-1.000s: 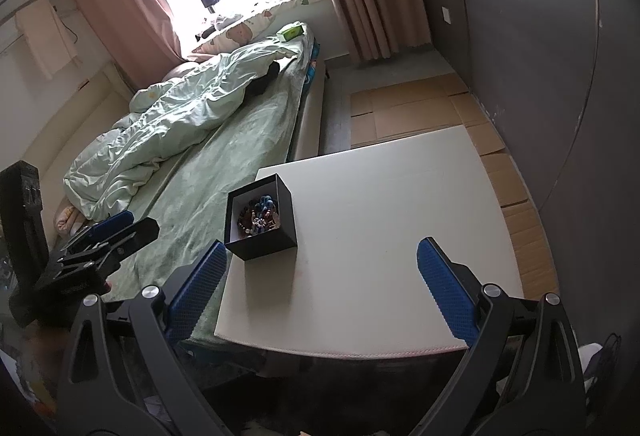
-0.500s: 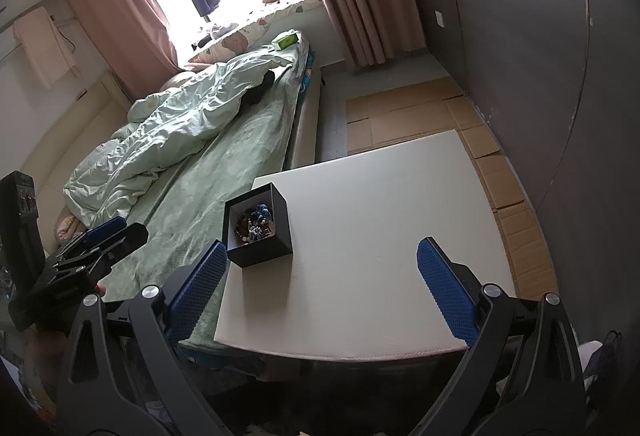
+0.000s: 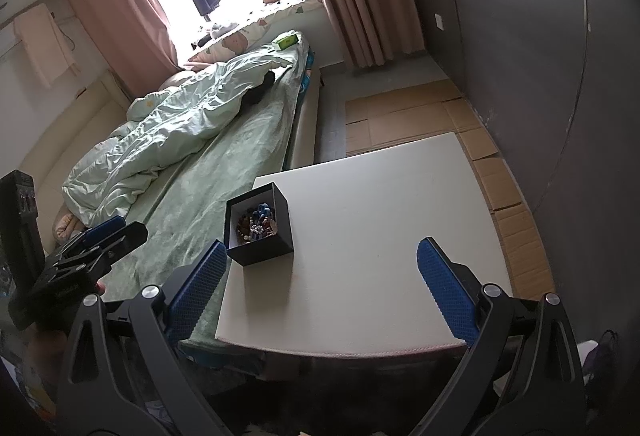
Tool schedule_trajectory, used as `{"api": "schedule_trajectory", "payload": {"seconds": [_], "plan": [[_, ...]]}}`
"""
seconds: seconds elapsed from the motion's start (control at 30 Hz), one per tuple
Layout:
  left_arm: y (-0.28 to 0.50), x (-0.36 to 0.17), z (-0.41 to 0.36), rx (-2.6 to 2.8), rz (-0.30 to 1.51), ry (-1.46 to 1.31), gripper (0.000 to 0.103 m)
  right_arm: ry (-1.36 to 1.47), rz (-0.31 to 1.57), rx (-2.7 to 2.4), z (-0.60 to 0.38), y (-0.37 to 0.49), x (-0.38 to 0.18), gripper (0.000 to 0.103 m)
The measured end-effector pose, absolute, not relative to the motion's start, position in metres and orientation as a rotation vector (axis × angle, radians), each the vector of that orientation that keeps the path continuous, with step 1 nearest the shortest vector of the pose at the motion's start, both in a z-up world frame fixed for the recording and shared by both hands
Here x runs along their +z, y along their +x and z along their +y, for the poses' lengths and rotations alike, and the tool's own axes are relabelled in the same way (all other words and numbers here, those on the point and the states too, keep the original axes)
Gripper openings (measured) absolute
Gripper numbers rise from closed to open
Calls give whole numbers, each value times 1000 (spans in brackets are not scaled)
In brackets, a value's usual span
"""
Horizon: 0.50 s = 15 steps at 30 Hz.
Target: Organize jewelry
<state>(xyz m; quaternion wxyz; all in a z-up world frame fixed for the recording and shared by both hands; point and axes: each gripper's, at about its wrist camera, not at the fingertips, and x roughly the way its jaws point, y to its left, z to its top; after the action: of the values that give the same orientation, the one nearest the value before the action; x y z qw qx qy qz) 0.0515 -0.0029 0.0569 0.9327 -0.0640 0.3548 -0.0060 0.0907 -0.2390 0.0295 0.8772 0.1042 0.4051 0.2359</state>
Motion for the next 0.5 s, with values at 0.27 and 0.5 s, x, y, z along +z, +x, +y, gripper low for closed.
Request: {"api": "schedule_trajectory", "payload": {"seconds": [0.27,0.5], "plan": [[52,56,-3,-10,736,-132,95,208,844,486,-241,91,32,96],[50,56,-4,-20,731,-124,95,208,839,484,-242,90,35,96]]}}
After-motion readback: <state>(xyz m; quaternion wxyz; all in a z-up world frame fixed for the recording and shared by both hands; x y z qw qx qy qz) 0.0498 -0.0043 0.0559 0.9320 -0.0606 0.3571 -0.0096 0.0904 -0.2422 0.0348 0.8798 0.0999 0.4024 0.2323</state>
